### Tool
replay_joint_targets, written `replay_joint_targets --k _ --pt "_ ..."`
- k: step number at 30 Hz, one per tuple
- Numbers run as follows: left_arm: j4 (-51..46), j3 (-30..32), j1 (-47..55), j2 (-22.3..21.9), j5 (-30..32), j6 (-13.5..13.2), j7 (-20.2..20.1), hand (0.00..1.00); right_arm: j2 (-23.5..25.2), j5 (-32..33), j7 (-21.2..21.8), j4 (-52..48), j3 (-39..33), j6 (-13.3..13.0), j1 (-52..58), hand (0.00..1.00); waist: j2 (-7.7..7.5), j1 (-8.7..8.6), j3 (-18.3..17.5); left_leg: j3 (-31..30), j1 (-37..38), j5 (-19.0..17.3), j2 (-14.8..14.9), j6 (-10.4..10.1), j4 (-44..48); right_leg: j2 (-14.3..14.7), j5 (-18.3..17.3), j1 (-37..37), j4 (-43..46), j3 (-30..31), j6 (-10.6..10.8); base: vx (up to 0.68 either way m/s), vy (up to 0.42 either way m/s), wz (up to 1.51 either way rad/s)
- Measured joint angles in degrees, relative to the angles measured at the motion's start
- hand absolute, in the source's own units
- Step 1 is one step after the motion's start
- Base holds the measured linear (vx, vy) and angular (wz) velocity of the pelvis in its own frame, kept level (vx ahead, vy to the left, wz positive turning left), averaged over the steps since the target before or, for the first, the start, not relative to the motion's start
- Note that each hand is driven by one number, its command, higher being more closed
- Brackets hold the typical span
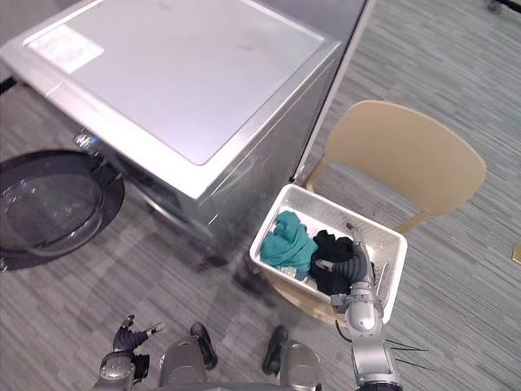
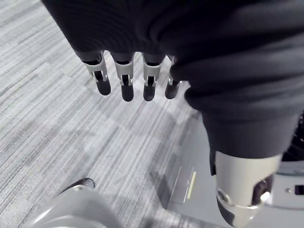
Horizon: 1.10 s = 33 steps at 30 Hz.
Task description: Pick up the laundry basket with both hands and put the clothes into the washing machine.
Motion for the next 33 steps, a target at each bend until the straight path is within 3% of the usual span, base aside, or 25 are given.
replay_joint_targets --k 1,2,3,4,5,6,7,9,10,13,18,19,24,28,32,33 --pt "0.9 0.0 -0.2 -0.6 -0.1 -0.4 -0.2 0.0 -0.6 0.0 0.1 1.3 0.4 -0.1 -0.9 0.0 -0.33 0.04 0.1 -3.5 -1.9 -2.1 -1.9 -2.0 2.5 -0.2 0.1 0.5 -0.7 1.6 -0.1 0.23 0.01 -0.85" --pt "1.8 0.0 -0.3 -1.3 -0.5 -0.5 -0.2 0.0 -1.3 0.0 0.6 3.9 0.9 0.0 -2.6 0.0 0.11 0.19 0.0 -6.8 -3.5 -6.0 -5.6 -4.6 2.1 -1.0 0.2 0.5 -0.7 3.7 -0.3 0.22 0.046 -0.79" --pt "2.3 0.0 -0.4 -1.5 -0.7 -0.7 -0.3 0.0 -1.7 0.0 1.0 5.3 0.9 0.1 -3.4 0.0 0.17 0.32 0.0 -8.2 -4.2 -7.3 -7.6 -4.9 0.8 -1.4 0.2 0.5 -0.7 4.8 -0.3 0.18 0.082 -0.87" --pt "2.8 -0.1 -0.5 -1.6 -1.1 -0.8 -0.2 0.0 -2.5 0.0 1.2 7.4 1.2 0.3 -4.3 0.0 0.03 0.86 0.3 -10.5 -4.8 -8.3 -11.7 -5.4 -4.2 -1.7 0.2 0.9 -0.8 6.5 -0.3 0.13 0.08 -0.65" --pt "2.8 -0.1 -0.6 -1.6 -1.1 -0.8 -0.2 0.0 -2.6 -0.1 1.2 8.3 1.3 0.3 -4.7 0.0 0.44 1.26 0.3 -11.8 -4.9 -8.3 -13.4 -5.6 -8.2 -1.7 0.2 1.2 -0.8 7.0 -0.3 0.22 0.156 -0.68" --pt "2.9 -0.4 -0.6 -1.7 -1.1 -0.9 -0.2 0.0 -3.8 -0.5 1.2 9.6 1.6 0.4 -5.2 0.0 1.73 1.48 0.2 -15.0 -4.2 -4.7 -16.1 -6.7 -18.9 -1.0 0.3 1.8 -0.8 7.3 0.1 0.21 0.183 -0.53" --pt "3.9 -1.4 -0.9 -0.9 -1.1 -1.2 -0.3 0.0 -4.8 -1.0 1.2 10.7 2.6 0.3 -6.2 0.0 3.83 1.78 0.5 -16.3 -3.7 1.0 -16.6 -3.5 -22.9 0.8 -0.4 2.5 -0.5 8.1 1.5 0.2 0.153 -0.35" --pt "4.8 -1.7 -1.4 0.4 -1.1 -1.8 -0.3 0.0 -4.9 -1.6 1.6 12.2 4.5 0.3 -8.4 0.0 1.6 1.49 0.8 -15.7 -3.5 1.3 -17.7 -3.9 -23.9 -1.2 -0.6 1.2 0.0 8.7 2.1 0.12 0.068 -0.2" --pt "5.0 -1.7 -2.2 0.3 -1.1 -1.8 -0.3 0.0 -5.6 -2.7 1.9 13.4 5.5 -0.2 -10.1 0.0 1.48 1.65 1.1 -15.1 -4.0 1.3 -18.1 -3.9 -24.5 -1.8 -0.2 -0.1 0.2 9.6 2.8 0.1 0.097 -0.24" --pt "6.3 -1.7 -3.2 0.3 -1.1 -1.9 -0.3 0.0 -7.3 -4.5 2.2 18.7 10.3 -0.2 -16.9 0.0 2.03 2.99 3.9 -13.2 -4.4 1.5 -18.3 -3.7 -25.1 -2.7 0.1 -2.8 2.0 11.9 3.3 0.01 0.114 -0.36" --pt "6.0 -1.7 -5.9 0.5 -1.6 -2.4 0.0 0.0 -8.5 -7.1 2.2 27.3 16.3 -0.1 -28.7 0.0 3.12 3.44 9.2 -12.5 -8.8 2.9 -17.7 -2.3 -25.4 -2.4 0.4 -8.6 4.0 13.4 3.6 -0.11 0.05 -0.19" --pt "6.0 -1.7 -7.0 0.5 -2.2 -2.6 0.0 0.0 -9.2 -7.5 2.1 29.1 17.4 -0.1 -30.5 0.0 3.38 4.33 10.4 -12.6 -9.4 3.0 -17.7 -2.3 -25.3 -2.4 0.4 -9.5 4.7 13.6 3.6 -0.14 0.034 -0.04" --pt "6.3 -1.7 -11.0 0.5 -2.9 -3.2 1.2 0.0 -10.3 -7.7 1.8 35.0 21.2 0.8 -35.8 0.0 3.87 5.83 10.9 -14.0 -14.5 4.1 -18.0 -2.2 -25.3 -2.4 0.2 -14.7 7.0 12.4 3.6 -0.13 0.031 0.09" --pt "6.1 -1.6 -14.9 0.1 -4.5 -4.2 1.8 0.0 -8.8 -8.0 -0.7 37.7 22.9 1.8 -40.5 0.0 3.86 6.39 11.9 -15.6 -19.4 5.1 -18.6 -2.0 -23.9 -3.3 -2.4 -19.7 11.0 10.8 3.7 -0.1 0.0 0.21" --pt "5.9 -1.2 -17.0 -2.3 -5.1 -4.2 2.8 0.0 -7.4 -10.0 -3.6 38.0 22.9 3.1 -42.9 0.0 3.74 7.75 12.8 -15.8 -22.2 5.5 -18.3 -1.9 -23.1 -3.2 -2.8 -22.6 12.6 10.2 3.5 -0.05 -0.016 0.03" --pt "5.8 -1.2 -17.1 -2.7 -5.2 -4.2 2.8 0.0 -6.8 -10.1 -4.2 38.0 22.9 3.7 -43.2 1.0 3.56 7.74 12.9 -15.9 -22.7 5.7 -18.3 -2.0 -23.1 -3.2 -2.8 -23.0 12.7 9.8 3.5 0.01 -0.023 0.11"
